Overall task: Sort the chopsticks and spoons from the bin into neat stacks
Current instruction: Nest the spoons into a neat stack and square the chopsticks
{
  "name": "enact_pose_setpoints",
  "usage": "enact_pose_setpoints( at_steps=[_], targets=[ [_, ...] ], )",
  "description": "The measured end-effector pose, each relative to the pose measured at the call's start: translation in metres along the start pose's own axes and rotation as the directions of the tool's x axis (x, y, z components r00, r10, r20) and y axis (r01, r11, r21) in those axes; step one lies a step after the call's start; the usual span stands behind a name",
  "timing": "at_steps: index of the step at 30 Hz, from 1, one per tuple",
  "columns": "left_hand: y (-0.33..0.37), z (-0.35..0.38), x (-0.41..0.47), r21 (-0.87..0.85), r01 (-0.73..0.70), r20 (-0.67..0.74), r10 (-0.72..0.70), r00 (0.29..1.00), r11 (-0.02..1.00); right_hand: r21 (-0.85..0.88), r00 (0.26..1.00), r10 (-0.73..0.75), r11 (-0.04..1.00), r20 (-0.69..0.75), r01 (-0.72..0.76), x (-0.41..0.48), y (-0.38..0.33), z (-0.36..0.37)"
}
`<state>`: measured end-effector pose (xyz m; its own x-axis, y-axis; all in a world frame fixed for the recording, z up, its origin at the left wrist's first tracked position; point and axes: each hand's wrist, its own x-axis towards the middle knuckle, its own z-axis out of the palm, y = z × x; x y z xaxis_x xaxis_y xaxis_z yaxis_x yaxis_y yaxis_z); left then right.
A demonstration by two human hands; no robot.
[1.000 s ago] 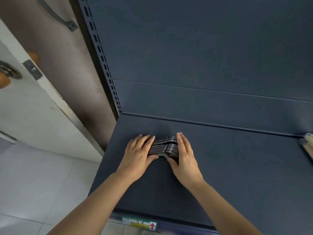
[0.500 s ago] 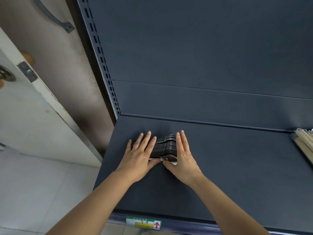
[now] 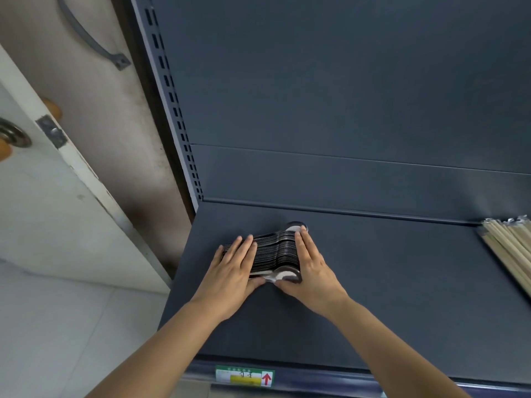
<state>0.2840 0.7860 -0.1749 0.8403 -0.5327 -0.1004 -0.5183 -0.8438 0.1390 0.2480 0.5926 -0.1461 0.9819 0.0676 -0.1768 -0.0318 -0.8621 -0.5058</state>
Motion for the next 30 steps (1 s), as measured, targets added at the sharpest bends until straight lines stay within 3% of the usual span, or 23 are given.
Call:
enact_pose_setpoints(
  at_steps=[8, 10, 12, 15, 18, 22, 27, 30],
  targets=[
    [-0.004, 0.002, 0.002, -0.041, -0.024, 0.051, 0.026, 0.998, 0.999, 0.054, 0.998, -0.005, 0.999, -0.057, 0.008, -0.003, -0.003, 0.013],
    [-0.004, 0.001, 0.002, -0.049, -0.032, 0.053, 0.035, 0.998, 0.998, 0.161, 0.996, -0.008, 0.987, -0.087, 0.022, -0.003, -0.005, 0.014],
    [-0.005, 0.0, 0.002, -0.047, -0.028, 0.052, 0.03, 0.998, 0.998, 0.387, 0.987, 0.07, 0.922, -0.143, -0.009, 0.0, -0.006, 0.01],
    [-0.009, -0.001, 0.002, -0.027, -0.007, 0.037, 0.008, 0.999, 1.0, 0.687, 0.958, 0.263, 0.718, -0.113, -0.116, 0.012, -0.003, -0.002],
    [-0.014, -0.003, 0.001, -0.021, 0.02, 0.049, -0.019, 0.999, 1.0, 0.77, 0.947, 0.32, 0.611, -0.028, -0.184, 0.025, 0.002, -0.014],
    [-0.019, -0.002, 0.002, -0.012, 0.031, 0.064, -0.03, 0.997, 0.999, 0.716, 0.959, 0.284, 0.667, 0.013, -0.207, 0.033, 0.003, -0.02],
    [-0.018, -0.001, 0.003, 0.013, 0.032, 0.074, -0.033, 0.997, 0.999, 0.539, 0.976, 0.216, 0.821, 0.009, -0.187, 0.031, 0.001, -0.012],
    [-0.018, -0.001, 0.003, 0.019, 0.034, 0.084, -0.035, 0.996, 0.999, 0.506, 0.98, 0.196, 0.845, 0.011, -0.175, 0.03, 0.0, -0.012]
  ],
)
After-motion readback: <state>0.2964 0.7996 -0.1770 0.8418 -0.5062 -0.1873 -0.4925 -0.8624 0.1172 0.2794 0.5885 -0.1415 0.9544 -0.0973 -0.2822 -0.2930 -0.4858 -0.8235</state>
